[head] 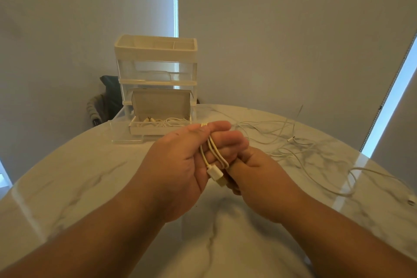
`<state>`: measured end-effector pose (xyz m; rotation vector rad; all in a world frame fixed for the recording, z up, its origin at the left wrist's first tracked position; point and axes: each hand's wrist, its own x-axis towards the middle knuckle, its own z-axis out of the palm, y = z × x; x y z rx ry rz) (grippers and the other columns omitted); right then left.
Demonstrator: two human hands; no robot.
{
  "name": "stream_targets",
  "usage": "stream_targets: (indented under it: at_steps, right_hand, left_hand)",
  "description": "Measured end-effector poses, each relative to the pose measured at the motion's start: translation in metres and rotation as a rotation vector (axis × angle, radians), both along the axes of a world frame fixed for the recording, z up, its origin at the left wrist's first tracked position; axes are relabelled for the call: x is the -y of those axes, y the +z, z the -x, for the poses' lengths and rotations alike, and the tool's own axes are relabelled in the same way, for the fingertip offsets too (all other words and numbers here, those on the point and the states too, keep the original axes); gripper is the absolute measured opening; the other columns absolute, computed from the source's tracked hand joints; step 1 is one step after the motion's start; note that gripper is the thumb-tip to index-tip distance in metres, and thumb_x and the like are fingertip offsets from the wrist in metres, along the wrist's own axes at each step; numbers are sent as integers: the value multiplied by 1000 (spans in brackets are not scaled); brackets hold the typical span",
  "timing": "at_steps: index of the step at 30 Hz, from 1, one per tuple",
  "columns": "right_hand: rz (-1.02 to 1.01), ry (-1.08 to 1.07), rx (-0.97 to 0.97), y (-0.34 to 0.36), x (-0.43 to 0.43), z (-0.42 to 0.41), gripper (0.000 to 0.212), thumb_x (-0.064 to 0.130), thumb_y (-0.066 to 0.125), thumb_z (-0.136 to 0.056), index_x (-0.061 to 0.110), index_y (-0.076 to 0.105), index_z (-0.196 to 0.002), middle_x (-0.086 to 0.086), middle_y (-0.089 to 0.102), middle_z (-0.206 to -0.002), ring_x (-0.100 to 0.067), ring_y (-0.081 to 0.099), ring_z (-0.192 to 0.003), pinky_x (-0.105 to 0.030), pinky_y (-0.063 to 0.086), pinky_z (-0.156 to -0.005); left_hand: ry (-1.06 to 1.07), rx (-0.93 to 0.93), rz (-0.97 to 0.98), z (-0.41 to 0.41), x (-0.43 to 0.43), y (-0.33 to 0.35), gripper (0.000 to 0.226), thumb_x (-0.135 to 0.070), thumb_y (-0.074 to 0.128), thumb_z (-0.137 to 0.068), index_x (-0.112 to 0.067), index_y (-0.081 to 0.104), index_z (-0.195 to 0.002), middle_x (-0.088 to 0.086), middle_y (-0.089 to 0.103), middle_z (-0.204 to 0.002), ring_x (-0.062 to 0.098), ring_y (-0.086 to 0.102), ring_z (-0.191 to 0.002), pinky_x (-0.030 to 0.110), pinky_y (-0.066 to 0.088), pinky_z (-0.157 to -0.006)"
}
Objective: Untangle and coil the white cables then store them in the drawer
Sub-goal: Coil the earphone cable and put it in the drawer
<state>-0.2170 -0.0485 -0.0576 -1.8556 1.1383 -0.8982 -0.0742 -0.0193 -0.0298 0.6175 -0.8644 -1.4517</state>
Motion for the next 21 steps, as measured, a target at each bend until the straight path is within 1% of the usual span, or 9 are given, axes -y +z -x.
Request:
stream_targets:
  at_steps: [3,4,7,11,13,15,17,19,21]
  right_hand:
    - [3,81,-31,-1,-5,-4,36,18,45,-102,39,65,-81,11,58,-63,1,49,-55,-16,42,-56]
    - [4,97,-55,-2,-6,-6,35,18,46,-102,39,65,-82,11,58,-63,0,49,-56,-18,42,-57]
    - [-14,105,-71,-7,-7,-9,25,24,48,-102,23,60,-80,6,57,-65,-9,49,-59,-31,43,-59]
    - [-9,88,-103,-4,-7,-8,23,24,51,-98,17,61,-79,-4,61,-70,-9,51,-60,-34,44,-63]
    - [-23,79,-122,-2,-6,-6,22,25,53,-97,17,63,-79,-9,67,-76,-10,53,-61,-35,46,-65]
    - [-27,97,-156,-2,-6,-5,23,25,54,-97,17,65,-79,-5,66,-73,-9,53,-61,-35,46,-65]
    - [-36,133,-185,-2,-7,-6,25,25,55,-98,15,66,-78,5,61,-67,-6,51,-59,-29,44,-64]
    - [-25,150,-205,-4,-7,-7,28,25,55,-99,17,65,-74,12,57,-61,-2,48,-55,-22,42,-59]
    - [7,142,-193,-5,-8,-8,31,24,54,-100,25,63,-70,16,57,-59,0,48,-54,-17,41,-57]
  left_hand:
    - [88,-22,6,-3,1,0,32,-15,41,-101,6,62,-112,9,64,-64,18,64,-55,33,60,-69]
    - [110,-25,6,-4,3,-1,31,-15,41,-101,5,62,-111,5,59,-60,14,58,-50,33,61,-69]
    - [146,-12,-6,-5,5,-3,30,-15,41,-102,3,63,-109,2,51,-57,10,50,-46,37,60,-78]
    - [165,60,11,-3,6,-4,29,-15,39,-103,2,60,-113,7,62,-64,16,60,-54,43,56,-88]
    - [168,129,10,-1,6,-2,25,-13,39,-103,-2,59,-113,11,73,-79,17,63,-58,41,55,-83]
    - [185,206,5,1,6,-1,20,-9,41,-100,-7,58,-111,10,77,-91,16,65,-59,36,55,-73]
    - [217,251,16,-1,7,0,22,-6,38,-102,-11,58,-111,5,77,-94,16,70,-65,30,58,-68]
    - [245,287,28,-4,9,-1,26,-6,34,-104,-13,58,-110,1,77,-95,16,74,-77,30,58,-67]
    - [275,405,80,-8,10,-3,28,-7,33,-104,-15,59,-113,-3,77,-96,14,74,-87,31,55,-69]
